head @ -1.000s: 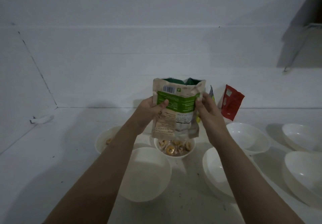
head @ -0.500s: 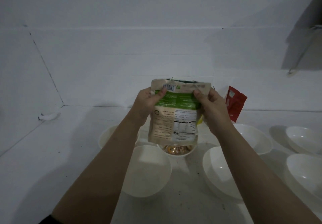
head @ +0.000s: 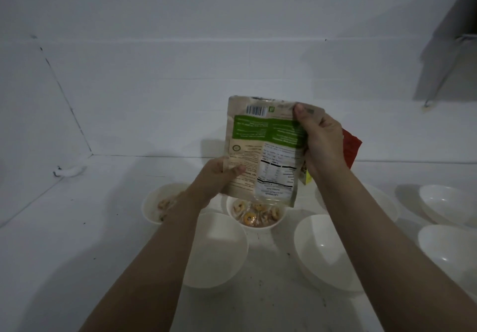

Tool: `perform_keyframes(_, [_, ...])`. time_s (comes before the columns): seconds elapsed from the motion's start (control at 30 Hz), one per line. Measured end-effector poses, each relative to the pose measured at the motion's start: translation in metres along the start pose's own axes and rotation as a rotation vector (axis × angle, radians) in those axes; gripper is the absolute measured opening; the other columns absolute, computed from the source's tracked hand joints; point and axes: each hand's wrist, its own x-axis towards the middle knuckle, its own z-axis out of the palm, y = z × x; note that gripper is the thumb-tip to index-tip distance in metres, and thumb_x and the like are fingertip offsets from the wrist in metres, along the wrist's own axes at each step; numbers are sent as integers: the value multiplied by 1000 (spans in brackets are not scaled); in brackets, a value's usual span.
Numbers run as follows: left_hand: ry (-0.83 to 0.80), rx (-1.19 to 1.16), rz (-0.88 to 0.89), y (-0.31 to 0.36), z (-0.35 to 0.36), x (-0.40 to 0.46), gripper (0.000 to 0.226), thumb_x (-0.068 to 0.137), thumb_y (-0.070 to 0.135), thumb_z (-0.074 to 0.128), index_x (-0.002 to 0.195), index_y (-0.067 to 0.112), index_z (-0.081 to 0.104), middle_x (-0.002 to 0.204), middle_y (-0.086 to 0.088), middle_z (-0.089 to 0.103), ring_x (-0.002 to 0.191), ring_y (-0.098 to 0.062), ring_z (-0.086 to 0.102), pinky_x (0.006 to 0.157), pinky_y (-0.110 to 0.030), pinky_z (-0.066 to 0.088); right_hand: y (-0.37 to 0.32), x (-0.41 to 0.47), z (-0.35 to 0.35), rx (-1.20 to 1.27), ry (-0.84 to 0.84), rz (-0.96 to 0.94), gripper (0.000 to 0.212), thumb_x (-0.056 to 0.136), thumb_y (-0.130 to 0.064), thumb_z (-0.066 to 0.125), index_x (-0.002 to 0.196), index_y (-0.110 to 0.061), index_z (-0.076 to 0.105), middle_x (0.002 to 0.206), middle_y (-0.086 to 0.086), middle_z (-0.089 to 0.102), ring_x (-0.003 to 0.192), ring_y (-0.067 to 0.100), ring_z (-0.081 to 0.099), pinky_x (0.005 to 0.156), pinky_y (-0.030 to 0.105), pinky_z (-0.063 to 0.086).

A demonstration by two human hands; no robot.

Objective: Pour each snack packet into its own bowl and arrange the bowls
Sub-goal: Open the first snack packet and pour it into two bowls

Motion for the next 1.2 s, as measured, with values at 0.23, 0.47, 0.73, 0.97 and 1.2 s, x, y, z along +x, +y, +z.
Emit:
perform_keyframes(0.23, [-9, -6, -15, -23, 2, -1, 26, 89, 4, 65, 114, 2, 67, 108, -7, 74, 99, -19, 70, 88, -30, 57, -4, 6, -6, -66, -66, -82, 37, 82, -22, 72, 82, 14, 63, 89, 10, 75, 81, 22, 72, 69, 33, 59])
perform_keyframes(0.47, [29, 70, 96, 16, 6, -4, 24, 94, 20, 61, 114, 10, 65, 108, -2, 74, 98, -17, 70, 82, -30, 58, -4, -2, -4, -191, -104, -70, 51, 87, -18, 71, 92, 29, 52, 82, 13, 73, 75, 20, 72, 69, 34, 61])
perform_keyframes(0.73, [274, -213, 166, 28, 10, -7, 19, 95, 19, 58, 104, 4, 67, 100, -9, 73, 92, -24, 70, 77, -40, 58, -1, -24, -5, -472, -330, 169, 24, 80, -22, 77, 99, -8, 72, 95, 5, 77, 87, 18, 74, 77, 31, 60])
perform_keyframes(0.97, [336, -480, 68, 18, -4, -24, 16, 93, 19, 61, 104, 8, 67, 113, -18, 68, 104, -35, 65, 94, -59, 50, 48, -47, -4, -858, -331, 345, 21, 75, -22, 83, 94, -17, 78, 86, 2, 78, 73, 19, 73, 69, 38, 61])
perform_keyframes(1.2, [479, -741, -79, 6, -19, -41, 32, 97, 25, 56, 125, 11, 60, 123, -16, 66, 111, -33, 65, 91, -59, 52, 52, -84, -5, -297, -59, 562, 13, 85, 0, 70, 76, -9, 70, 87, 13, 75, 74, 22, 69, 64, 26, 60])
